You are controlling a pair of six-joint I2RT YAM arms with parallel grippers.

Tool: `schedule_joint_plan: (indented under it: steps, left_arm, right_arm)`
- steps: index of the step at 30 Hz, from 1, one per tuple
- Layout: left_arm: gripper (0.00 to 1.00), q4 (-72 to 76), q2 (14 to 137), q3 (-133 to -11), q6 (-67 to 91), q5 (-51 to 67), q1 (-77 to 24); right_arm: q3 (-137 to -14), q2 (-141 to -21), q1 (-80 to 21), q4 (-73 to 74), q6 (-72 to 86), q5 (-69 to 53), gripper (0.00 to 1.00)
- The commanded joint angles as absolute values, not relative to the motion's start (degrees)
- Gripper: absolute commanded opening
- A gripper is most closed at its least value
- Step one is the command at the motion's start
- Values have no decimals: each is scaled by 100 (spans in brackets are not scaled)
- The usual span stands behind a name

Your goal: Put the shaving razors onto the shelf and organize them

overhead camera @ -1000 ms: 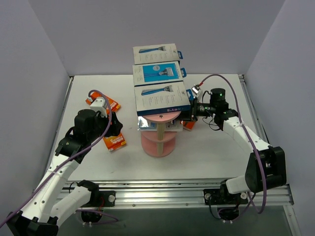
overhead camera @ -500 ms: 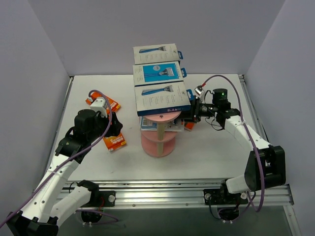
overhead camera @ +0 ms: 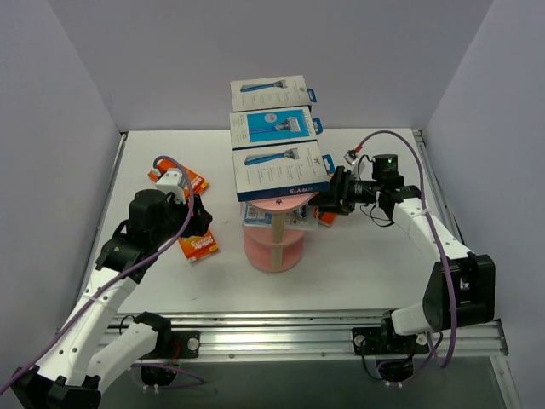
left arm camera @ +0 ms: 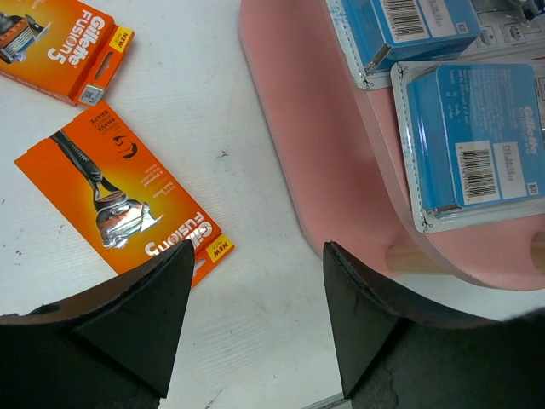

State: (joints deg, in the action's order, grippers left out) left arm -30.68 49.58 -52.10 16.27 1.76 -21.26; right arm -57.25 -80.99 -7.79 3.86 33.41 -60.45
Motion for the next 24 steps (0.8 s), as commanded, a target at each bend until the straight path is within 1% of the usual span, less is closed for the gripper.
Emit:
schedule_joint_plan:
  steps: [1, 7, 9, 11, 16, 21, 24]
  left_arm:
    - [71, -2971, 4931, -5238, 1564, 220, -2083]
    - [71, -2953, 4931, -5238, 1564, 228, -2083]
    - [71, -2953, 4948, -5238, 1564, 255, -2083]
    - [71, -2944, 4957, -5229, 1564, 281, -2083]
    - [71, -2944, 4957, -5229, 1573, 299, -2083]
    - [71, -2944, 4939, -5229, 1573, 308, -2092]
    - [71, -2944, 4939, -5229, 1573, 316, -2092]
  right_arm:
    - [-5977, -7805, -712, 598, 3243, -5836, 46]
    - [-6056, -7664, -677, 729, 3217, -5757, 46]
    - [-6073, -7612, -651, 808, 3173, -5713, 41]
    - [-6065, -7576, -615, 861, 3155, -5678, 40]
    - [-6073, -7567, -589, 967, 3076, -5643, 34]
    - [-6064, -7594, -589, 1028, 3015, -5643, 25]
    - [-6064, -7611, -580, 1046, 2997, -5643, 23]
